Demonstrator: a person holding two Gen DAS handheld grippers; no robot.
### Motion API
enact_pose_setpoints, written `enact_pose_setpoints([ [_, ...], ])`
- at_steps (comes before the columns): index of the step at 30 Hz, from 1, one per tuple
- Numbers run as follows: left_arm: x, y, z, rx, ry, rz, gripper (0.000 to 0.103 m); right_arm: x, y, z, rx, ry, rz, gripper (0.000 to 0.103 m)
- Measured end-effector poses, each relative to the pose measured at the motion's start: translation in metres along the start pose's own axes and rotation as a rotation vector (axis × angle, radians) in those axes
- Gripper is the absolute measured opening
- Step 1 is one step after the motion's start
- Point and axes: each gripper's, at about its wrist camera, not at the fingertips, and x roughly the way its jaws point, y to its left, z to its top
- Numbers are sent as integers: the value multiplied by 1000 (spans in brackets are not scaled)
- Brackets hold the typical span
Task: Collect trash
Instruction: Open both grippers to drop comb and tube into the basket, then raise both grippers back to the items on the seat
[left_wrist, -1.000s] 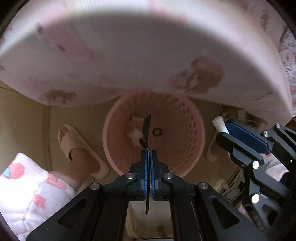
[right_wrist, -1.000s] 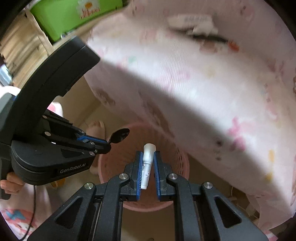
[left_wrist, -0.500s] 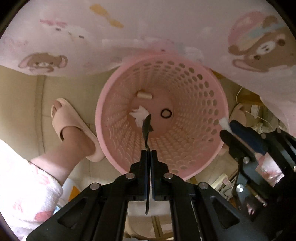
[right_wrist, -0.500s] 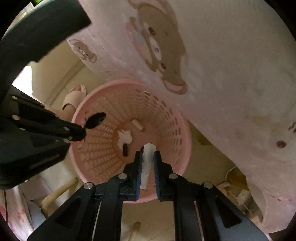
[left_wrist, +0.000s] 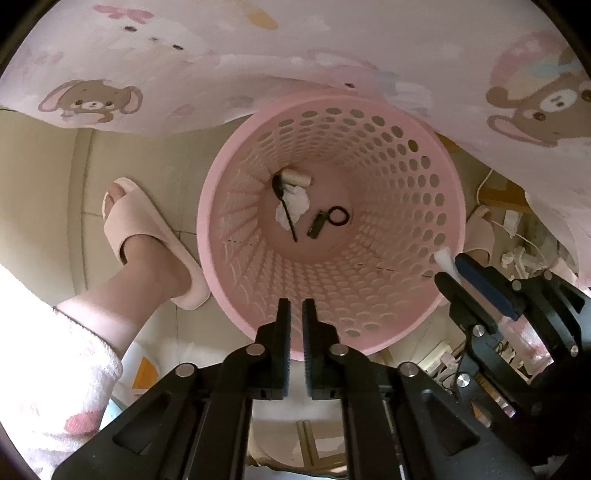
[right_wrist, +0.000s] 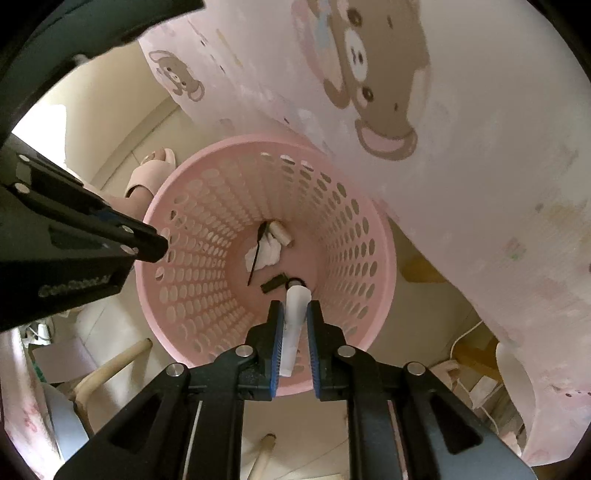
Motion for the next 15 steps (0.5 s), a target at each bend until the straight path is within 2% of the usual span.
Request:
enact_pose_setpoints([
  [1,0,0,0,-4,1,3,14,1,-2,-1,5,10,-2,26],
  [2,0,0,0,-6,-1,8,22,1,-4,-2,8,12,-6,32],
  [3,-1,0,0,-8,-8,14,32,1,-4,-2,9,6,-11,34],
  [6,-9,-1,0,-3,-42,25,47,0,-5,-3,7,9,-15,34],
  [8,-15,-1,0,-2,-63,25,51,-2,-6,-3,15,5,-12,36],
  [11,-21,1,1,-6,-94,31,56,-10,-8,-5,25,-11,-25,51],
  [15,-38,2,-4,-1,-164,45,63,-33,-10,-9,26,-66,-29,55],
])
